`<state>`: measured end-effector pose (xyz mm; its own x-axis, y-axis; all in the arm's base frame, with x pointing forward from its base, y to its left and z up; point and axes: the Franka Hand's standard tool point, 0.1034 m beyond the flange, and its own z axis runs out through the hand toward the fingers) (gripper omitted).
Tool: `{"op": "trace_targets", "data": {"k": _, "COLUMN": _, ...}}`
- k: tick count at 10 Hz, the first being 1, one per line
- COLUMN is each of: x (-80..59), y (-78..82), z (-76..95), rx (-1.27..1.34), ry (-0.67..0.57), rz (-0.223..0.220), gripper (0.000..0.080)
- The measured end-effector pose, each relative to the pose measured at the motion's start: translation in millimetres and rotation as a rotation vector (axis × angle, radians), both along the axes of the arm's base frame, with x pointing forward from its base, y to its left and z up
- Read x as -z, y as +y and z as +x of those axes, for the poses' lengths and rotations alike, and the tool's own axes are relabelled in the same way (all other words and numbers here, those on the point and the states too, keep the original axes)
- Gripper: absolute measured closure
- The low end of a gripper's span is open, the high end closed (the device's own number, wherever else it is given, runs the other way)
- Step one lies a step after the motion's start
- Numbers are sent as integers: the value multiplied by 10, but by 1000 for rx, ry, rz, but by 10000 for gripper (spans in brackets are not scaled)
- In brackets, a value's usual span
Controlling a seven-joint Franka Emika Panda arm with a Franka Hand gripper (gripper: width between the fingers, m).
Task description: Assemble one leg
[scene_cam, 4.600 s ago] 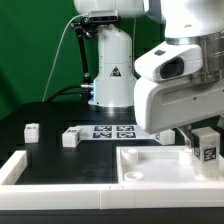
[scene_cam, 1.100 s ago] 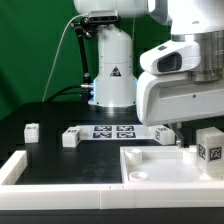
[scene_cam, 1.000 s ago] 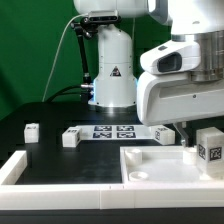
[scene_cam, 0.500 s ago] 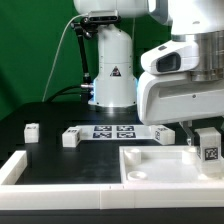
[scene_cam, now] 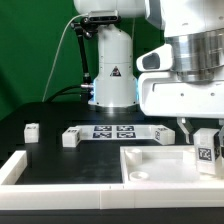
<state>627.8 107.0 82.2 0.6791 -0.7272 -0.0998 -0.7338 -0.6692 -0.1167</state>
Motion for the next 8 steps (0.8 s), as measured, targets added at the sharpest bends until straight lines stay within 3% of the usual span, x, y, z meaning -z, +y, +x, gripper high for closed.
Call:
{"op": "trace_targets", "data": {"k": 5, "x": 6, "y": 19, "z": -46, "rx": 595, "ry": 44, "rz": 8, "gripper": 508}}
{"op": "trace_targets", "data": {"k": 8, "x": -2, "y": 6, "z": -54, "rx": 705, "ry": 87, "rz": 26, "gripper": 508}}
